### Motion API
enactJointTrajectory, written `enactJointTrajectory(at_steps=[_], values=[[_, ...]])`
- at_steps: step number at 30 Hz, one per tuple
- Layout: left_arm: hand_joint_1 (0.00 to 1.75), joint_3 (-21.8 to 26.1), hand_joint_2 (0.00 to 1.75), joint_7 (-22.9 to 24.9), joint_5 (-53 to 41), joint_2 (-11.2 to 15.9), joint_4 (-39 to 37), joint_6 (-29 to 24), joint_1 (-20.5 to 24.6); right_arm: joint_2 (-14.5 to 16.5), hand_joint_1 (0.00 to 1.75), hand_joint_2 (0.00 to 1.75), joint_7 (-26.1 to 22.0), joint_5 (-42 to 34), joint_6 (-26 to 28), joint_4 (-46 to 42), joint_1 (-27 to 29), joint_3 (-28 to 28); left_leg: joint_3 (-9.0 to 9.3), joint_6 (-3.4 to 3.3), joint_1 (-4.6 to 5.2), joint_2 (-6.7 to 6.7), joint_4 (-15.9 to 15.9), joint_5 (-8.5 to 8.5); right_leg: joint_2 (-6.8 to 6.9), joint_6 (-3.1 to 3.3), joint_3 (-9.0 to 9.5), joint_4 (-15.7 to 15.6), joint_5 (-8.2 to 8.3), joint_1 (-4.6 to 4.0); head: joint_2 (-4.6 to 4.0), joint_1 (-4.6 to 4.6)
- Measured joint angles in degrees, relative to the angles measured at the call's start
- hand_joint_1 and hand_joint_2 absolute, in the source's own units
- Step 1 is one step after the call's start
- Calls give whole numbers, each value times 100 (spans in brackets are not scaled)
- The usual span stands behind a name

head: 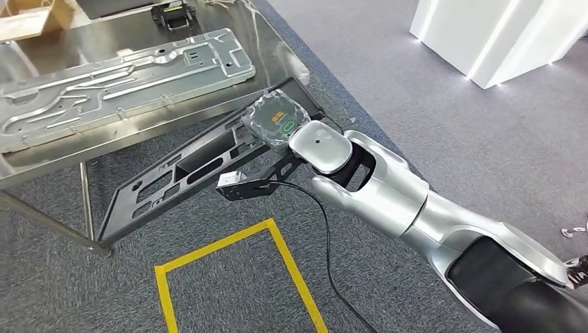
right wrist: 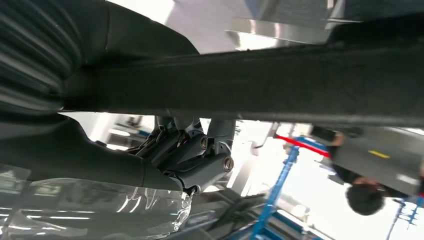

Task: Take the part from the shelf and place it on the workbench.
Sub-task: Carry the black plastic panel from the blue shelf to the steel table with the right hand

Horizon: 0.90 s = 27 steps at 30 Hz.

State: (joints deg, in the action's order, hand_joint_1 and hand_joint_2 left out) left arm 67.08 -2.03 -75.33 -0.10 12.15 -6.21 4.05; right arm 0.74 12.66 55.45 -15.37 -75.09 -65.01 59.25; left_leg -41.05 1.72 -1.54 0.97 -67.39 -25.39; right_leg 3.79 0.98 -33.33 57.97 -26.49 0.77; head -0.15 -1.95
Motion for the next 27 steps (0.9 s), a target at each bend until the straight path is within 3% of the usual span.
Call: enactJointTrajectory(at_steps=[2,3,6,8,9,11,12,13,14,15,17,19,21,23,25,27], values=[[0,0,175,9,11,-1,0,1,9,-2,175,175,-4,-9,-2,-11,-12,-1,327,-31,43,204,626,199,117,-62,33,29,-58,-25,0,0],[0,0,175,15,17,-2,0,0,16,-3,175,175,-4,-15,-2,-20,-20,-2,399,-70,66,252,779,216,170,-92,46,37,-80,-43,0,1],[0,1,175,32,28,-6,0,-5,-4,-22,175,175,1,-56,2,-79,-35,-3,396,-200,76,88,803,198,276,-182,87,34,-129,-57,0,0],[0,2,175,39,30,-8,0,-10,-17,-92,175,175,10,-96,7,-146,-40,-16,416,-279,57,-30,826,209,75,-237,13,257,-298,-23,0,1],[0,3,175,42,31,-8,0,-13,-11,-162,175,175,14,-120,13,-192,-41,-34,421,-316,50,-90,833,214,-87,-251,-118,544,-457,-8,0,1],[0,5,175,44,33,-8,0,-16,13,-330,175,175,17,-167,26,-278,-29,-80,418,-363,60,-238,832,217,-295,-252,-531,1337,-793,-5,0,1],[0,7,175,44,34,-9,0,-16,16,-408,175,175,17,-185,32,-315,-17,-97,421,-370,69,-326,831,217,-329,-247,-703,1621,-853,-8,0,1],[0,9,175,44,36,-10,0,-15,11,-475,175,175,17,-196,35,-342,-7,-107,426,-373,80,-416,829,217,-347,-231,-792,1713,-800,-12,0,1],[0,11,175,45,36,-11,0,-14,0,-528,175,175,17,-201,37,-366,0,-114,434,-373,94,-503,828,217,-371,-199,-765,1555,-626,-20,0,2],[0,14,175,45,36,-13,0,-13,-11,-569,175,175,18,-202,37,-388,1,-123,443,-372,106,-583,827,217,-424,-154,-642,1213,-386,-31,0,2],[0,17,175,45,37,-31,-1,-14,-14,-621,175,175,19,-201,40,-430,-4,-152,439,-362,122,-719,822,218,-665,-58,-332,436,-8,-45,0,1],[0,20,175,45,38,-45,-2,-16,-7,-645,175,175,19,-207,45,-465,-6,-175,411,-321,109,-828,821,222,-770,-34,-195,104,85,-56,0,1],[0,26,175,45,38,-42,-2,-18,-22,-652,175,175,18,-211,49,-497,-8,-181,390,-256,92,-920,830,227,-633,-39,-162,48,102,-47,0,1],[0,30,175,46,38,-49,-2,-19,-42,-652,175,175,18,-210,49,-521,-11,-184,321,-200,116,-725,677,117,-495,1,-97,-39,126,-12,0,-1],[0,31,175,47,38,-50,-2,-22,-34,-662,175,175,19,-209,51,-532,-13,-190,61,-143,120,-347,104,-199,-359,30,-47,-89,128,-5,0,-1],[0,31,175,49,38,-43,-2,-21,-12,-672,175,175,28,-209,67,-536,-1,-195,-267,-76,71,-174,-577,-477,-243,24,-36,-85,110,-6,0,-1]])
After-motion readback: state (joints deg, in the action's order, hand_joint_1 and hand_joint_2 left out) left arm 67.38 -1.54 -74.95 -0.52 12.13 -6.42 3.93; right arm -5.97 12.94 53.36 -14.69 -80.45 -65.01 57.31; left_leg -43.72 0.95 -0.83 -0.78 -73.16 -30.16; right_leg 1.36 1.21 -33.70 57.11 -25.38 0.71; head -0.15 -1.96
